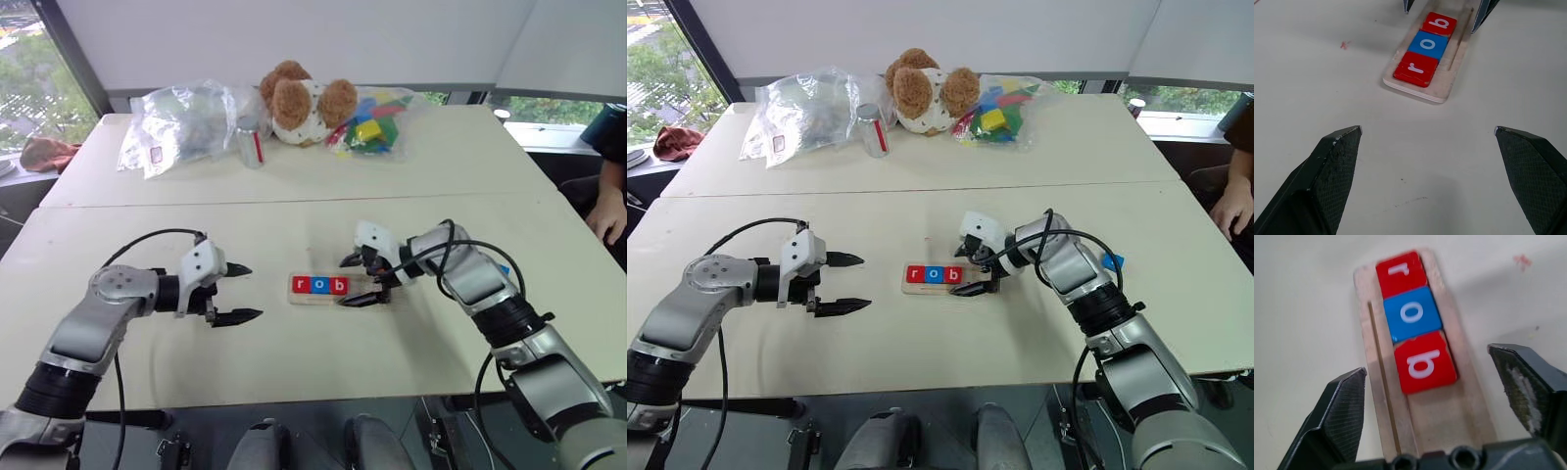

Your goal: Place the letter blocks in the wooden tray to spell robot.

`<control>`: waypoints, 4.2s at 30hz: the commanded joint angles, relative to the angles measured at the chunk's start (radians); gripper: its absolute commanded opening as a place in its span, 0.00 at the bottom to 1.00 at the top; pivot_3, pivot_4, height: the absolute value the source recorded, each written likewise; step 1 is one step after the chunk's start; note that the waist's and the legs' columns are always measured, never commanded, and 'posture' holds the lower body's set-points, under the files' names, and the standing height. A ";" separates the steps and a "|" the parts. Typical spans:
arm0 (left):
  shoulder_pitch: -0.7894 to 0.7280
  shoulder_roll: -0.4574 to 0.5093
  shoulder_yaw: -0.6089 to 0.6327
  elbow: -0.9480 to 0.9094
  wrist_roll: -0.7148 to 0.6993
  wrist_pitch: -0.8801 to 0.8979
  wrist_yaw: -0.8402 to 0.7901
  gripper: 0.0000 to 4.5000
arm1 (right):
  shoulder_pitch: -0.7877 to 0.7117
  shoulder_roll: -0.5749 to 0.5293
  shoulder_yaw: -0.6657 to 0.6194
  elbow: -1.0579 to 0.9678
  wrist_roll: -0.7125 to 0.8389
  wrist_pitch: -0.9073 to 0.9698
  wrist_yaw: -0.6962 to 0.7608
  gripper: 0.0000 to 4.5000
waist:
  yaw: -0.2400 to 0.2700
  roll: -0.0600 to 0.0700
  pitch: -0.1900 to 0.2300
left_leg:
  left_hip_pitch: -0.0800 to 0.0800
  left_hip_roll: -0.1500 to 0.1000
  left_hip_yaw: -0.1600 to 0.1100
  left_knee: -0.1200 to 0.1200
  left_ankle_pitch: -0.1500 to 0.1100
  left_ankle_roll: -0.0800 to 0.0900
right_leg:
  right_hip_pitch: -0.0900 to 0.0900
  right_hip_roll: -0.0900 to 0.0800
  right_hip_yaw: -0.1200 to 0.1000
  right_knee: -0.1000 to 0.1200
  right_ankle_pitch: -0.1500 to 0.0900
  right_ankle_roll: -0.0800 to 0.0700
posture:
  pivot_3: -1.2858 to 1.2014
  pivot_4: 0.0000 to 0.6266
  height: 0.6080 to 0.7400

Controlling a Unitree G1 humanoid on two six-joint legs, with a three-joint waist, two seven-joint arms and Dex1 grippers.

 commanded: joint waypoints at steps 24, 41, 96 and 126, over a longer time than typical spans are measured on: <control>-0.173 -0.111 -0.018 -0.017 -0.089 0.080 0.020 1.00 | 0.357 0.270 -0.572 -0.391 -0.056 0.441 -0.972 0.99 | -0.005 -0.002 -0.002 | 0.013 0.001 0.002 -0.002 -0.001 0.004 | 0.007 0.003 0.004 0.010 0.000 0.000 | 0.52 0.24 1.00; -0.144 -0.113 0.004 -0.071 -0.105 0.106 0.066 1.00 | 0.319 0.307 -0.567 -0.198 -0.010 0.319 -1.092 0.26 | 0.001 -0.002 -0.002 | 0.014 0.000 0.001 -0.001 -0.001 0.003 | 0.008 0.001 0.004 0.010 0.000 0.000 | 0.52 0.24 1.00; -0.065 0.009 -0.012 -0.173 -0.168 0.188 -0.054 1.00 | 0.535 -0.346 -0.482 0.096 0.211 -0.408 0.027 0.99 | 0.007 -0.001 0.000 | 0.016 0.002 0.001 -0.001 -0.005 0.009 | 0.016 0.001 0.002 -0.001 -0.001 0.001 | 0.52 0.24 1.00; -0.058 0.020 -0.046 -0.136 -0.081 0.130 -0.060 1.00 | 0.020 -0.140 -0.080 0.083 0.028 -0.266 0.050 0.25 | 0.024 0.000 0.000 | 0.004 -0.001 0.000 -0.001 -0.002 0.002 | 0.006 -0.001 0.001 -0.003 0.000 0.000 | 0.52 0.24 1.00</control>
